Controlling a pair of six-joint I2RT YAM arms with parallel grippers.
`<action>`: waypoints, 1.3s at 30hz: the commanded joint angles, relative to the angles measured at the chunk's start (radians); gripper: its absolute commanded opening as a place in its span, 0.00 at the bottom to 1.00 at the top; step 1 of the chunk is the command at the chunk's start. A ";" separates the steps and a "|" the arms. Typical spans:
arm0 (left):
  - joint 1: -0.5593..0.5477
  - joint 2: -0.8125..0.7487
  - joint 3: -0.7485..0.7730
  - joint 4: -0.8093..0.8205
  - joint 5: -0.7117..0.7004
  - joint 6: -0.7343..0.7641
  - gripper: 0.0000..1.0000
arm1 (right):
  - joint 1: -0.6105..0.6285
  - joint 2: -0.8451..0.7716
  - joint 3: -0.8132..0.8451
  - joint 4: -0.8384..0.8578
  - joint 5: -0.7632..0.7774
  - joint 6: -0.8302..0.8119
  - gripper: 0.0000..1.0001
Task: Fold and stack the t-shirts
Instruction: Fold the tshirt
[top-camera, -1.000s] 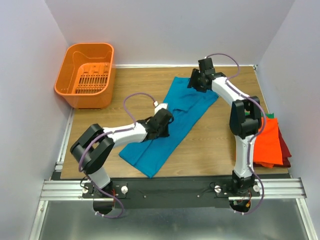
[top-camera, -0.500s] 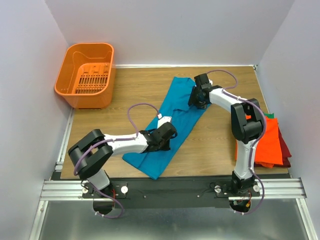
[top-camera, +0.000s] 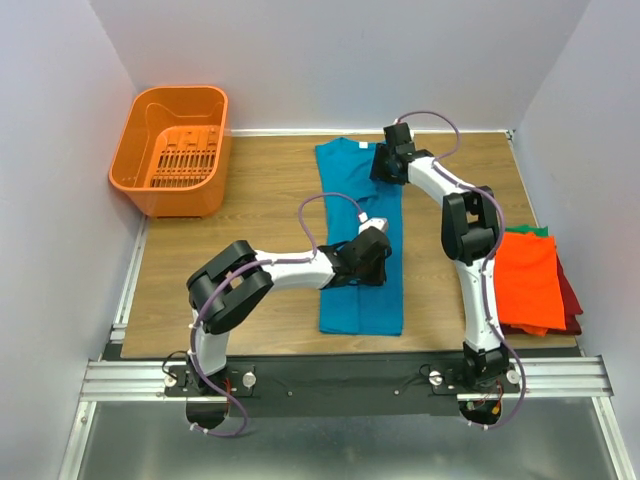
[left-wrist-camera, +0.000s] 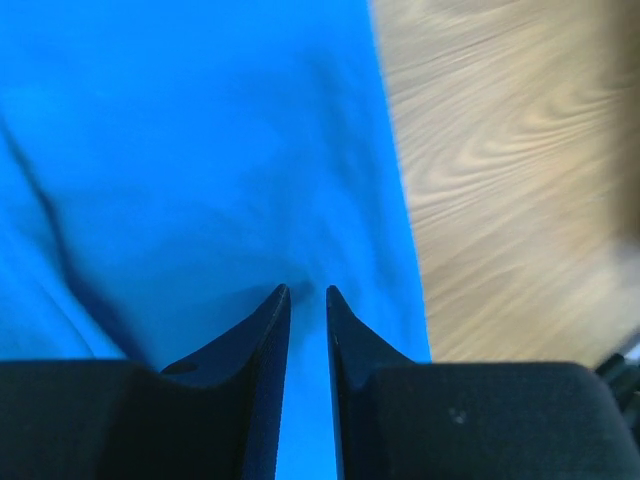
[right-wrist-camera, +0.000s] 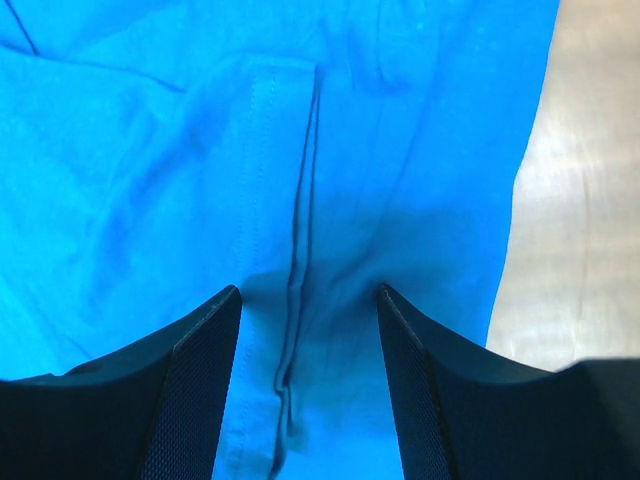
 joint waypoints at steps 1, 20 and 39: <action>0.017 -0.013 0.068 0.034 0.062 0.037 0.30 | -0.006 0.090 0.082 -0.036 -0.035 -0.090 0.64; 0.099 -0.332 -0.245 -0.007 -0.025 -0.007 0.31 | 0.022 -0.208 -0.162 -0.056 -0.008 -0.041 0.65; 0.278 -0.372 -0.265 0.034 -0.034 0.003 0.32 | 0.212 -0.642 -0.709 0.062 0.009 0.152 0.65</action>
